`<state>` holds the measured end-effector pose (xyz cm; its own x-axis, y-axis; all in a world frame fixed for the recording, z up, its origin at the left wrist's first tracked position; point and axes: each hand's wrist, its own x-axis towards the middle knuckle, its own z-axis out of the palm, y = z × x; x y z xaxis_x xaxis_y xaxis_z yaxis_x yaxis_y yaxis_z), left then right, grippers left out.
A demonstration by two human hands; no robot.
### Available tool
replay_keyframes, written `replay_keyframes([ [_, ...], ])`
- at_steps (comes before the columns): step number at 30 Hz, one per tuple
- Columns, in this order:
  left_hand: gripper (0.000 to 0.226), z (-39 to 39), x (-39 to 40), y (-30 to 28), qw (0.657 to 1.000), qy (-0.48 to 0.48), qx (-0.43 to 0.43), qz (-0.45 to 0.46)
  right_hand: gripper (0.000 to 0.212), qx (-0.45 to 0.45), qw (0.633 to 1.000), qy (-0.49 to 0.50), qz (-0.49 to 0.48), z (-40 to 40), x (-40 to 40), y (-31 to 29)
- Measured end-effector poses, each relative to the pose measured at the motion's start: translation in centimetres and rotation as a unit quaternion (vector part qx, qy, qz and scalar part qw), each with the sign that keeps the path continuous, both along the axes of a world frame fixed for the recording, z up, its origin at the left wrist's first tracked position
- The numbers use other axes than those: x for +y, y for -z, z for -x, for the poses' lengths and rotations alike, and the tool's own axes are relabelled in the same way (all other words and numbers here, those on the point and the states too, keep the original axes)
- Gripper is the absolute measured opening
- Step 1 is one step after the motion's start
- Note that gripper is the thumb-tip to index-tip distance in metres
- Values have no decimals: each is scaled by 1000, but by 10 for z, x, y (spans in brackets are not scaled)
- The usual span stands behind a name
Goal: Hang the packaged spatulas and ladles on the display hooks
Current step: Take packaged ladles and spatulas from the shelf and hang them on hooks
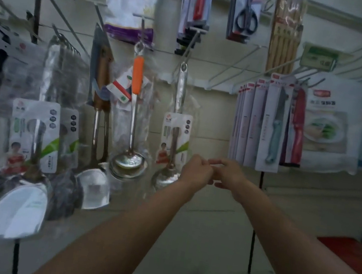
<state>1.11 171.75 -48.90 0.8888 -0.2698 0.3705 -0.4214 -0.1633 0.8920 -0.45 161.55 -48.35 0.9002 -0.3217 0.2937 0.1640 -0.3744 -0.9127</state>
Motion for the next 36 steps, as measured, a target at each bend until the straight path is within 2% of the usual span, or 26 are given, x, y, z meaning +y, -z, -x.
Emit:
replay_keyframes([
  [8,8,1,-31,72,998,2,55,-23,18,52,998,32,-23,9,-30,72],
  [11,2,-4,-27,96,996,12,72,-56,19,78,996,38,-15,3,-30,99],
  [14,9,-11,-17,125,990,18,110,-89,19,96,995,28,-1,-10,-28,130],
  [24,16,-70,24,234,963,-33,241,-117,13,165,986,7,-36,-63,-18,200],
  [28,23,-93,28,265,956,-57,259,-127,15,191,981,-8,-34,-81,-14,222],
  [32,24,-109,27,291,950,-65,280,-122,7,217,976,-5,-21,-96,-15,252],
  [36,22,-123,19,332,941,-75,299,-140,9,274,961,17,-12,-110,-20,297],
])
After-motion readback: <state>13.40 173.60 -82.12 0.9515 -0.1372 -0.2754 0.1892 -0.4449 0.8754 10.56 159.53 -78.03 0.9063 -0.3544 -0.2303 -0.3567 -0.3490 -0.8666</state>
